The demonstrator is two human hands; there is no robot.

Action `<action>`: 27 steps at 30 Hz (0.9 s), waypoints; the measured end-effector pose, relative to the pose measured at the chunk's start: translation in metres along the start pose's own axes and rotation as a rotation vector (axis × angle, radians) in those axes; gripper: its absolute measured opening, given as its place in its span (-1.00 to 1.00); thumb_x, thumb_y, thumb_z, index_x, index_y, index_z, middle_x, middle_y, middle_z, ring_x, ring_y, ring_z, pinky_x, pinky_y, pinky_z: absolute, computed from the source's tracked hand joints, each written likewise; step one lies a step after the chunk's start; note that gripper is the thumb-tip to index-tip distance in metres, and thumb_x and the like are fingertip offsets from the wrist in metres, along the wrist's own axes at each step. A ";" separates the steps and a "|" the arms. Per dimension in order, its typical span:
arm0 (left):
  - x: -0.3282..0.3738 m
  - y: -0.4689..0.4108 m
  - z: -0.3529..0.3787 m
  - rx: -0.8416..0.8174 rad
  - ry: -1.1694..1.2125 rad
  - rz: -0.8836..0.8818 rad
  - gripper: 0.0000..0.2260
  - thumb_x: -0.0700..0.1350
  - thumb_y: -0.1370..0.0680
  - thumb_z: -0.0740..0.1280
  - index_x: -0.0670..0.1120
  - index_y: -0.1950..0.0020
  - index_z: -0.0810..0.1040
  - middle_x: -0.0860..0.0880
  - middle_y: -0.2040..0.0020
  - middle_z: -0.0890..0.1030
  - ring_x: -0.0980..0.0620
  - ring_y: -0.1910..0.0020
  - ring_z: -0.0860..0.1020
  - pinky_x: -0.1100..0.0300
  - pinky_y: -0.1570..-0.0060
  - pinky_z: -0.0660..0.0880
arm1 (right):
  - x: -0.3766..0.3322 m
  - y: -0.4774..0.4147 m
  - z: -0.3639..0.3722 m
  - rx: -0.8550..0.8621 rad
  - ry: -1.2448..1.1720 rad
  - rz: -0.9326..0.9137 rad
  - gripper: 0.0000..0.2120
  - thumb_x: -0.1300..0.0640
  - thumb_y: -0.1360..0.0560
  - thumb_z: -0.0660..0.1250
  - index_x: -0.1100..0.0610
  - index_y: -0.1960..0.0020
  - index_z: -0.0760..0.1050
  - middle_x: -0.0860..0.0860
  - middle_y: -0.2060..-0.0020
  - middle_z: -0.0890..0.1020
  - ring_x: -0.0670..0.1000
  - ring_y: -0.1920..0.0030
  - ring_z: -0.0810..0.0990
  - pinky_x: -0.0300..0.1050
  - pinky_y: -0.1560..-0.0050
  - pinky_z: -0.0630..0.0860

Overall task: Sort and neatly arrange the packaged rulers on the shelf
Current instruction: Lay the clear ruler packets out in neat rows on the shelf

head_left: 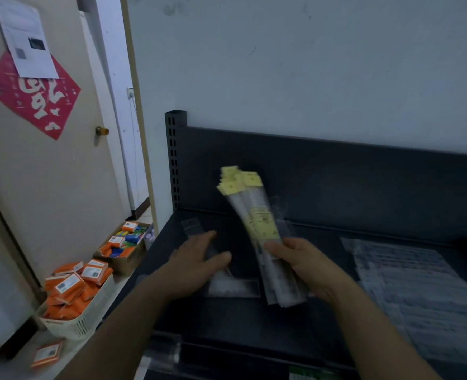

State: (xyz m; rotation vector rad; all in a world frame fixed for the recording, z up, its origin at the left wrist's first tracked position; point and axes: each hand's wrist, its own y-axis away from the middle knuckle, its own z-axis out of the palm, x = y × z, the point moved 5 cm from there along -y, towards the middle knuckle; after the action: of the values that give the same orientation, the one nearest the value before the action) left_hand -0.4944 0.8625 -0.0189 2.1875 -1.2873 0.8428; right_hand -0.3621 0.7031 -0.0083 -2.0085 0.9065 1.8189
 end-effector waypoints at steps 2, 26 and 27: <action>-0.015 0.002 0.009 -0.092 -0.389 -0.041 -0.37 0.24 -0.59 0.09 0.12 -0.57 -0.11 0.03 -0.59 -0.09 -0.02 -0.56 -0.12 -0.13 -0.49 -0.18 | 0.001 0.000 -0.017 0.058 -0.020 0.006 -0.74 0.03 -0.54 0.30 0.22 -0.04 0.59 0.09 0.20 0.70 0.00 0.27 0.65 -0.13 0.24 0.56; 0.075 -0.081 0.110 -0.248 -0.743 0.408 -0.50 0.26 -0.62 -0.13 0.20 -0.56 -0.03 0.08 -0.59 -0.07 0.02 -0.56 -0.13 -0.12 -0.49 -0.19 | 0.009 0.037 -0.115 0.189 0.086 -0.025 -0.77 0.05 -0.53 0.33 0.21 0.00 0.61 0.13 0.14 0.72 0.06 0.17 0.68 -0.07 0.16 0.61; 0.070 -0.076 0.104 -0.224 -0.743 0.407 -0.49 0.26 -0.62 -0.13 0.19 -0.56 -0.01 0.08 -0.59 -0.05 0.01 -0.56 -0.09 -0.09 -0.50 -0.13 | 0.009 0.036 -0.115 0.189 0.107 -0.020 -0.76 0.04 -0.52 0.33 0.22 -0.01 0.60 0.15 0.11 0.71 0.11 0.12 0.68 0.01 0.09 0.62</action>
State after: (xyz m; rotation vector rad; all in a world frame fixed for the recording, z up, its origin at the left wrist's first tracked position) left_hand -0.3727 0.7862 -0.0492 2.1510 -2.1017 -0.0411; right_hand -0.2935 0.6050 0.0094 -2.0031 1.0431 1.5636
